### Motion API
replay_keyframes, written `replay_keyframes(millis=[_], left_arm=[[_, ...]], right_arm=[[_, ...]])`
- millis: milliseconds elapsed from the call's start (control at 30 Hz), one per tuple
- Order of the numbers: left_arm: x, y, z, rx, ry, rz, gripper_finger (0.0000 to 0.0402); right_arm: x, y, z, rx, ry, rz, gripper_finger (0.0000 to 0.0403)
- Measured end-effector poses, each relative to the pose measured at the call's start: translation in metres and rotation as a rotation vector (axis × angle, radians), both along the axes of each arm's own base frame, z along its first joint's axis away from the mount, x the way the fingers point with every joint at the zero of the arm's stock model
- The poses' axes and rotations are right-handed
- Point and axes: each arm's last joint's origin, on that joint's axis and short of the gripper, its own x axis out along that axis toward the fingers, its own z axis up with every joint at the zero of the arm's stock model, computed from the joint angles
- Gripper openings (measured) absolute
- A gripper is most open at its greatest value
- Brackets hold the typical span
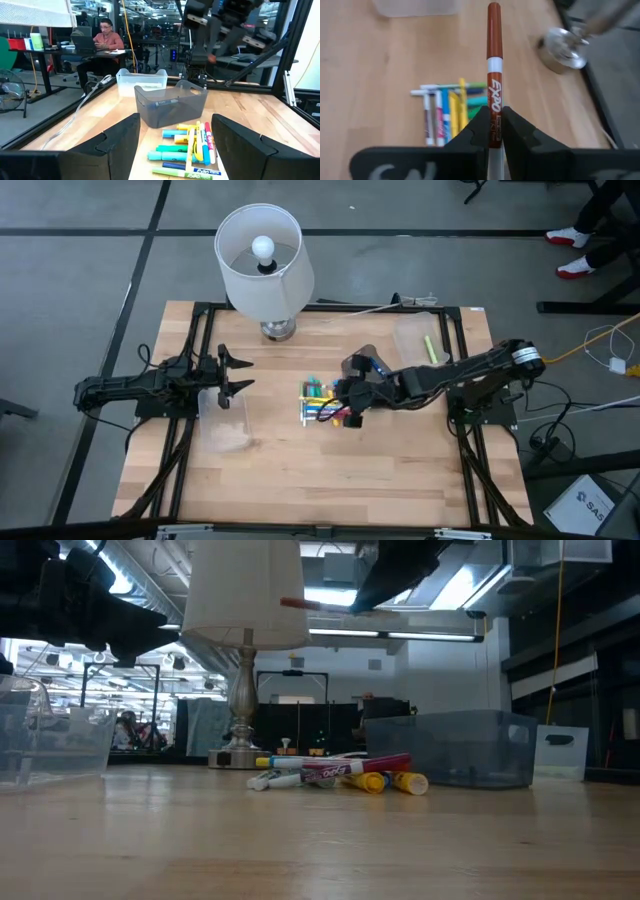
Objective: Pick & Place Markers
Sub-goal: Put the brown marker pen into the black bin
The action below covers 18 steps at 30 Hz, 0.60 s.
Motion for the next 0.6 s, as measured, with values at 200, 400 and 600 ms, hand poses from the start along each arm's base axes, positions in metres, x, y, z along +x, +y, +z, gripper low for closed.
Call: replay_keyframes(millis=[200, 400, 600], left_arm=[[0.000, 0.000, 0.000, -0.001, 0.000, 0.000, 0.0242], [0.000, 0.000, 0.000, 0.000, 0.001, 0.000, 0.0242], [0.000, 0.000, 0.000, -0.001, 0.000, 0.000, 0.0242]], right_arm=[[-0.014, -0.006, 0.006, -0.020, 0.014, -0.120, 0.0031], [-0.025, -0.010, 0.002, -0.040, 0.053, -0.245, 0.0038], [-0.034, -0.014, -0.003, -0.029, 0.078, -0.371, 0.0032]])
